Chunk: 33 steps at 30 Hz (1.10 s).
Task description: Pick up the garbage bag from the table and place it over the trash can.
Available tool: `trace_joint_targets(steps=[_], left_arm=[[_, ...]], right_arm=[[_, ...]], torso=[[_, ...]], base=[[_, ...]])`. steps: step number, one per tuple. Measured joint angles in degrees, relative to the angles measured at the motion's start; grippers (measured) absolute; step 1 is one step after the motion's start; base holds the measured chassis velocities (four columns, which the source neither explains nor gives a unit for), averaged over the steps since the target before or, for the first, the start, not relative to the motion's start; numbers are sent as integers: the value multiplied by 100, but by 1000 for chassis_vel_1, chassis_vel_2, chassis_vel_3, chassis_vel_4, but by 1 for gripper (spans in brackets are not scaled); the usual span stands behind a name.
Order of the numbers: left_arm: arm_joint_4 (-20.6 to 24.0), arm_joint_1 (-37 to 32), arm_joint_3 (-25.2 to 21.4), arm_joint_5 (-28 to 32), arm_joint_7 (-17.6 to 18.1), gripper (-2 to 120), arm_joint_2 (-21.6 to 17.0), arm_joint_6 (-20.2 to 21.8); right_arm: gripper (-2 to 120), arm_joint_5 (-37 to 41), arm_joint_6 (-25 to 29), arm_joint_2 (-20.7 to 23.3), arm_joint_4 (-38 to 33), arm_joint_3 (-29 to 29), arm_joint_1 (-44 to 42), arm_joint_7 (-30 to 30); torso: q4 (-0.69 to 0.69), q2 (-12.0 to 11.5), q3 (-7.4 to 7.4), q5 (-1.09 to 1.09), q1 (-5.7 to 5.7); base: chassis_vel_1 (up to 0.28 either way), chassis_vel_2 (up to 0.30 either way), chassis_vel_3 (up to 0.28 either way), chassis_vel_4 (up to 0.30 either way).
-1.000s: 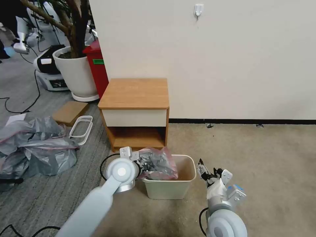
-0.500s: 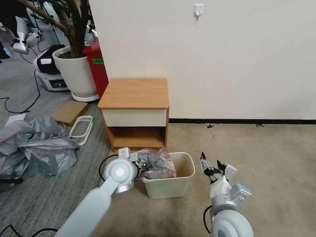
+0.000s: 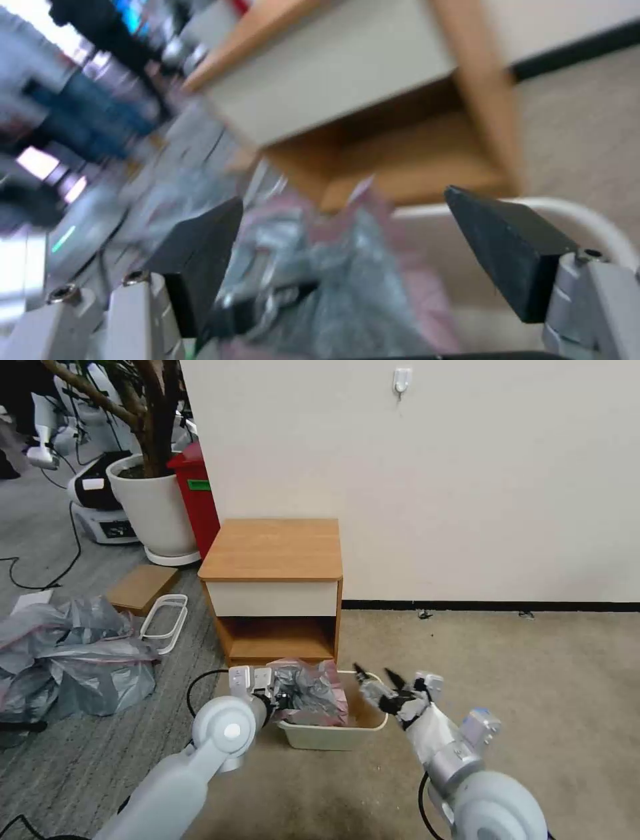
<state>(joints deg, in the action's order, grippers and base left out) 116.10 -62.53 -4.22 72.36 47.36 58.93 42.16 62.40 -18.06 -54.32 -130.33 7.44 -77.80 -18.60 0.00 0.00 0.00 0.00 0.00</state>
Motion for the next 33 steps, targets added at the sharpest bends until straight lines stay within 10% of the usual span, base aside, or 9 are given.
trace_joint_targets(steps=[33], left_arm=[[1065,-802,-780,63,-208,4,-526,-3]], right_arm=[[59,660,-591,446,1499,-2075,2509,445]], torso=[[0,0,0,-1,0]], base=[[0,0,0,0]])
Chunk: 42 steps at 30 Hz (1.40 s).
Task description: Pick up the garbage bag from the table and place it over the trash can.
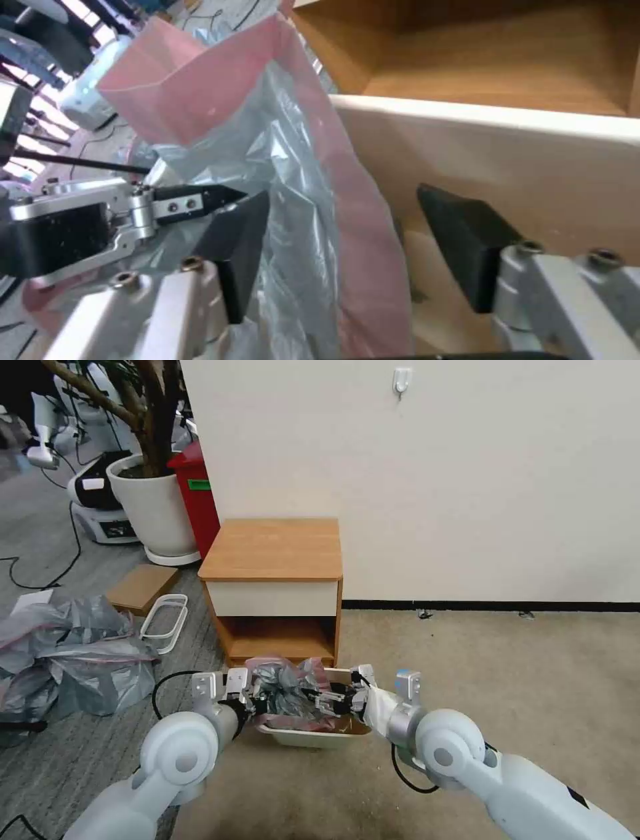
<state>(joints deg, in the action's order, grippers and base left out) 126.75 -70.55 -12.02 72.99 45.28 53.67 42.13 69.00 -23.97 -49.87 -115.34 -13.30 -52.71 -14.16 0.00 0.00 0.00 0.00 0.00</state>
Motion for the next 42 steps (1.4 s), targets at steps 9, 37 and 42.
trace_joint_targets(steps=[9,37,42], left_arm=[[64,-91,-42,3,0,4,-29,0],[-129,-174,-73,-5,12,4,10,0],[-115,-216,-77,-16,6,4,25,-1]], right_arm=[[27,36,108,5,80,-174,224,-6],[0,186,838,145,-400,-42,233,124],[0,353,830,176,-160,183,425,-79]], torso=[[0,0,0,0,0],[0,0,0,0,0],[0,0,0,0,0]], base=[[0,0,0,0],[0,0,0,0],[0,0,0,0]])
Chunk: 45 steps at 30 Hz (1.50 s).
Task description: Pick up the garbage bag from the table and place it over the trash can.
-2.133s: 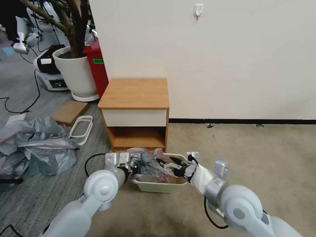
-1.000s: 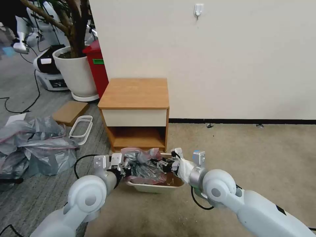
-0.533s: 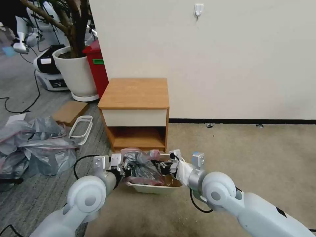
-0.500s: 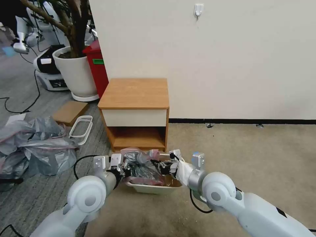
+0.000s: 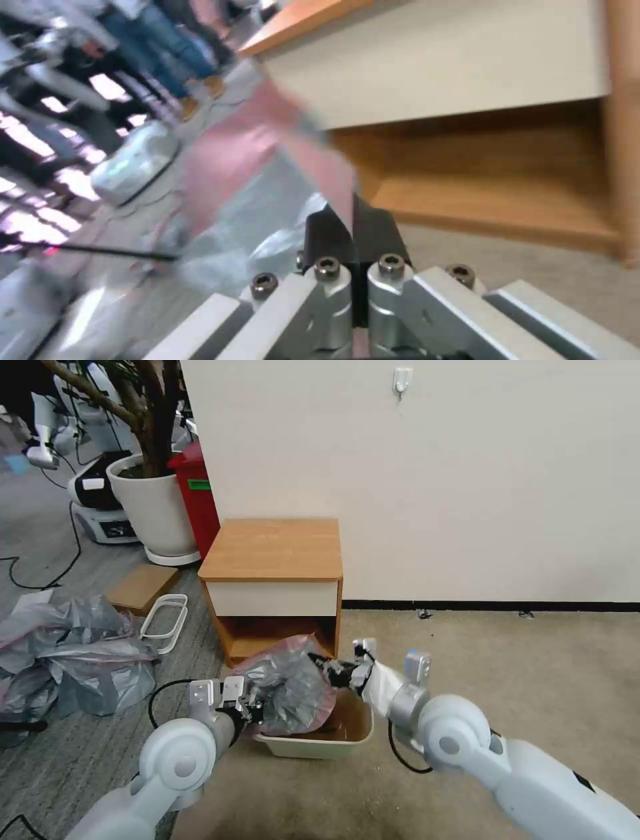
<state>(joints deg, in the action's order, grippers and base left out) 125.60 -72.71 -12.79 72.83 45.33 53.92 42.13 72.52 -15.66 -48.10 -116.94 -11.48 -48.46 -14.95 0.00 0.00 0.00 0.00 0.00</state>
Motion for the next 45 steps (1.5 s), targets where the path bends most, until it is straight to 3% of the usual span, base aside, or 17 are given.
trace_joint_targets(steps=[9,22,45], left_arm=[[129,-147,-166,-22,-200,4,-6,0],[92,-208,-565,-292,-745,4,205,-214],[-253,-154,-682,-1278,-1241,4,341,-737]], right_arm=[[0,15,-366,44,456,214,68,-561],[0,-16,-1005,42,352,662,-285,-1127],[0,35,-1393,21,2,1110,-806,-1329]], torso=[[0,0,0,0,0],[0,0,0,0,0],[0,0,0,0,0]], base=[[0,0,0,0],[0,0,0,0],[0,0,0,0]])
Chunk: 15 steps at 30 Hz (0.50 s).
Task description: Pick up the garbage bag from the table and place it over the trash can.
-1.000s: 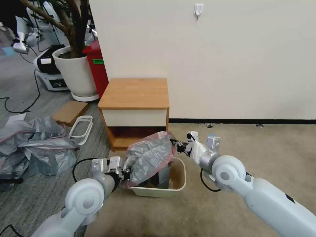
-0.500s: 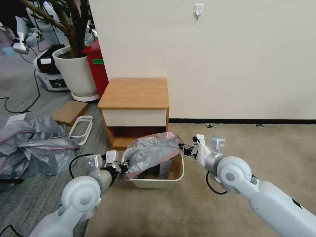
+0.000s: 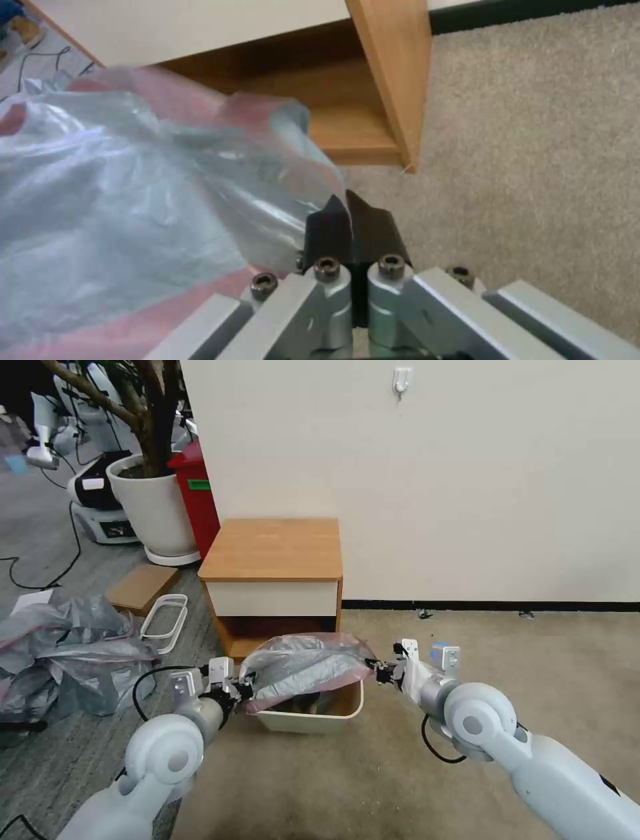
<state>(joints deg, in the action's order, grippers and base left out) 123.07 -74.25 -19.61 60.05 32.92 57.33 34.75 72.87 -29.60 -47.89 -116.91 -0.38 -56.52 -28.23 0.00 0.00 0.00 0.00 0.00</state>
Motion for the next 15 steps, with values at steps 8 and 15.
trace_joint_targets(steps=[8,15], left_arm=[[-100,15,-28,-345,-353,4,-45,-140],[-179,27,-39,-506,-386,4,5,-325]], right_arm=[[0,133,-122,88,74,-22,127,-69],[0,72,-240,115,41,-126,59,-83]], torso=[[2,0,0,0,0],[-1,0,0,0,0]], base=[[0,0,0,0],[0,0,0,0]])
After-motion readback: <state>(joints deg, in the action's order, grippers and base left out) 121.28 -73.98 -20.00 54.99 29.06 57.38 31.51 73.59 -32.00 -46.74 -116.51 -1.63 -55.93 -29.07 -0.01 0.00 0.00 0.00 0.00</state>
